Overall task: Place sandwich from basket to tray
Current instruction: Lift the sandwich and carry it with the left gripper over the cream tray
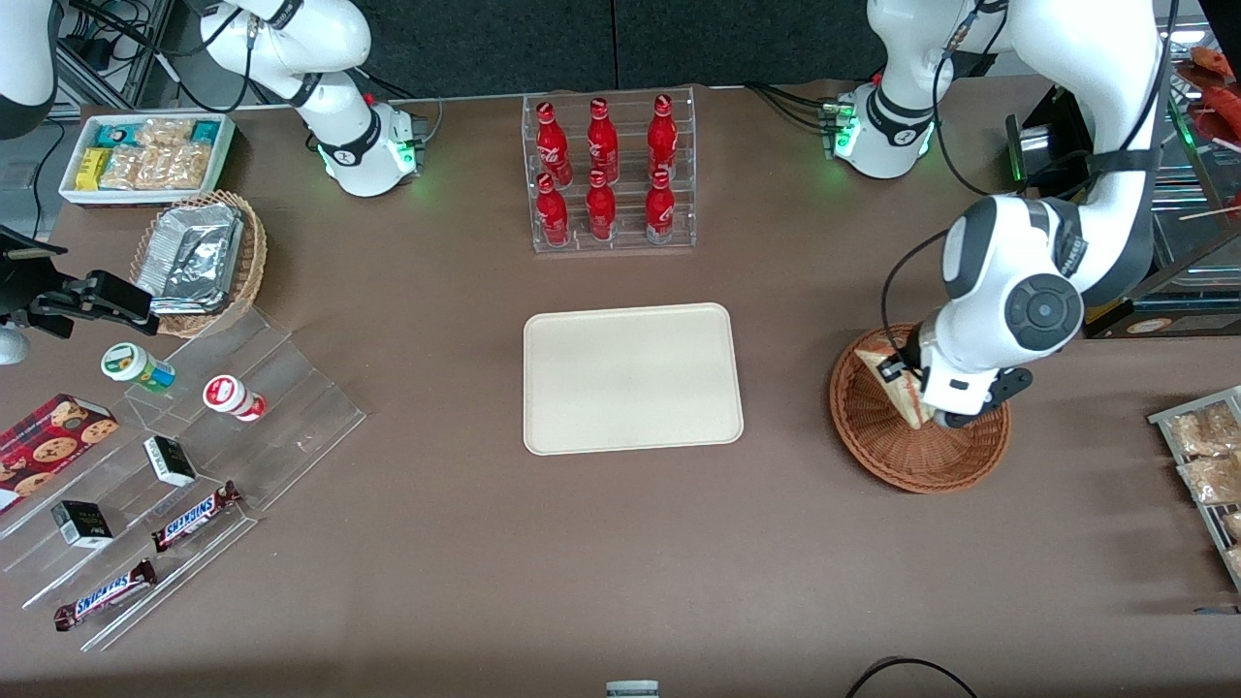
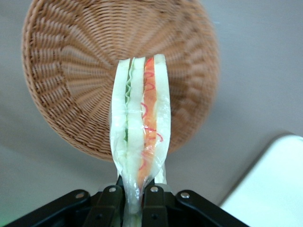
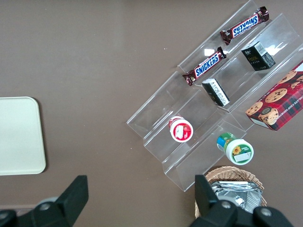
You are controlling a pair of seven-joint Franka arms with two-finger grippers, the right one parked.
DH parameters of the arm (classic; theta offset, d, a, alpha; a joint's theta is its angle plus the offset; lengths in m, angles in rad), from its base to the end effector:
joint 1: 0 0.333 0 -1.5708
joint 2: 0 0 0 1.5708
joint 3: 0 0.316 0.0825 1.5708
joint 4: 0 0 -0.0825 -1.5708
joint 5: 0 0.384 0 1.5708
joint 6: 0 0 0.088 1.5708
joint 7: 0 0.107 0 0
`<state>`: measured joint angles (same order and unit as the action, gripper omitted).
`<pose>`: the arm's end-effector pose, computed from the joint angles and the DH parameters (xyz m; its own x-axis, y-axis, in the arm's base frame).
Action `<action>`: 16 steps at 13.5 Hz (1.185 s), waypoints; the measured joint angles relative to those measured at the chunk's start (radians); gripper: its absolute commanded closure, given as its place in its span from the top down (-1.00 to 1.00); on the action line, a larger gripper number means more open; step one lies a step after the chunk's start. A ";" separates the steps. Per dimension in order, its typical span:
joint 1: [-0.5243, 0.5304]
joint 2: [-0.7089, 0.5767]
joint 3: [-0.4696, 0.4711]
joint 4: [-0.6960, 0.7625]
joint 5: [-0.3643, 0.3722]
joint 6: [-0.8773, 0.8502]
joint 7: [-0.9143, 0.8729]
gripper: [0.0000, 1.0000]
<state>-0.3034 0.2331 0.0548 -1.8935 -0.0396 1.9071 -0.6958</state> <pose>0.5666 -0.1481 0.3655 0.8744 0.4505 -0.1804 0.4343 -0.8923 -0.1233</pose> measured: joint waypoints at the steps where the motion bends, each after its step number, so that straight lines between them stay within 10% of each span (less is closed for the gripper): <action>1: -0.029 0.002 -0.002 0.018 0.000 -0.003 0.000 -1.00; 16: -0.365 0.445 -0.081 0.474 -0.057 0.068 -0.035 -1.00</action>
<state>-0.6686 0.6786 -0.0266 -1.4200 -0.0968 1.9749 -0.7308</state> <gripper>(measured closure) 0.850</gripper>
